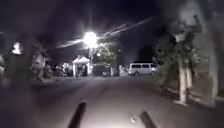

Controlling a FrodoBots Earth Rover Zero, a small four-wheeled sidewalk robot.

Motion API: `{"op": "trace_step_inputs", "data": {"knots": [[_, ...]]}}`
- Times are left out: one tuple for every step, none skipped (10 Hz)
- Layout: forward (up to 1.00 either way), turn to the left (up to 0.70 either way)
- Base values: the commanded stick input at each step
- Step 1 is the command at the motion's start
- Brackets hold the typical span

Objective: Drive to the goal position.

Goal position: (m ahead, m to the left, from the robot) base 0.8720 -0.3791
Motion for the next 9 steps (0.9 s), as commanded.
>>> {"op": "trace_step_inputs", "data": {"knots": [[1.0, 0.03], [1.0, 0.03], [1.0, 0.03], [1.0, 0.03], [1.0, 0.03], [1.0, 0.03], [1.0, 0.03], [1.0, 0.03], [1.0, 0.03]]}}
